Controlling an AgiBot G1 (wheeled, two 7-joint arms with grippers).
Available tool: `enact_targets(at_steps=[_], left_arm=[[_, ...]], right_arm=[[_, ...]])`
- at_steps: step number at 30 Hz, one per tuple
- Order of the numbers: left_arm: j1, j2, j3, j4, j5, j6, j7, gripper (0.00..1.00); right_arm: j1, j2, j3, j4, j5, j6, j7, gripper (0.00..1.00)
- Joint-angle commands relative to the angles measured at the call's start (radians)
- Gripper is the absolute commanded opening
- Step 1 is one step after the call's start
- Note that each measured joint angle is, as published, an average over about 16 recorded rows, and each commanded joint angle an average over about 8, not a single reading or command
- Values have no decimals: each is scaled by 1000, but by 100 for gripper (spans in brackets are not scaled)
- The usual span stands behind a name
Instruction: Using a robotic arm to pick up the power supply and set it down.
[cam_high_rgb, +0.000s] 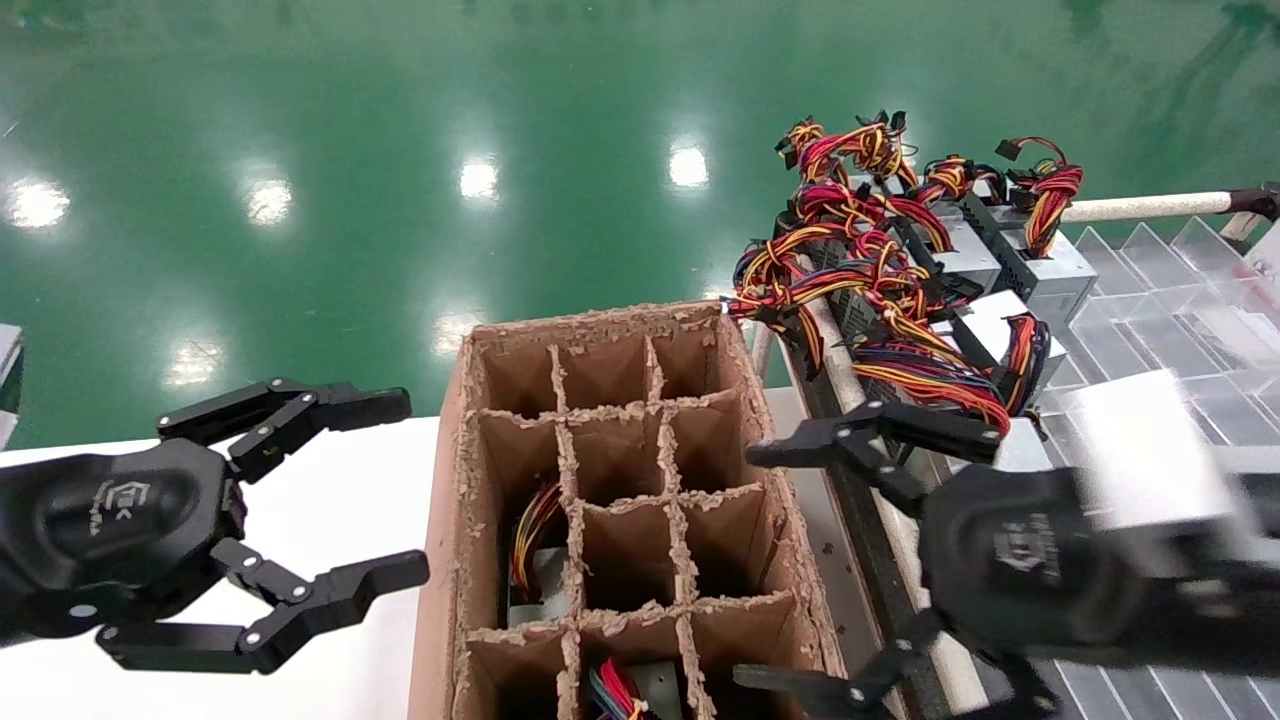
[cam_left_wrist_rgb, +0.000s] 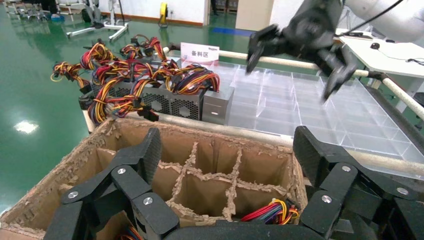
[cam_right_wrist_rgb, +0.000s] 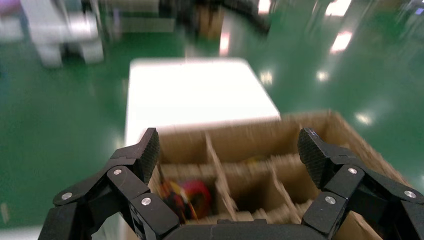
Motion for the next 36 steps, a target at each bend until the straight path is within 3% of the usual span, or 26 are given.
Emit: enact_targets(at_steps=[1,6,10,20,22,28,30,33,36], left_arm=[[0,0,0,0,0,0,0,0],[0,0,0,0,0,0,0,0],[0,0,0,0,0,0,0,0],[0,0,0,0,0,0,0,0],[0,0,0,0,0,0,0,0],[0,0,0,0,0,0,0,0],[0,0,0,0,0,0,0,0],[0,0,0,0,0,0,0,0],[0,0,0,0,0,0,0,0]], right_arm=[[67,-10,-28,9,-82,-16,6,100],[255,-123,-186,-9,-233,-50,-43,100],[369,-195,-323,-34,-295,-55,-109,100],[551,-331,-611,-120,-302,-55,-275,96],[574,-353,-657,-137,-289,-54,-302,87],[631,-411,-768,-183,-269,-47,-378,25],[644,-430,-796,-197,-270,-45,-400,9],[660,-457,-831,-217,-269,-42,-427,0],[672,-481,-859,-236,-261,-40,-451,0]])
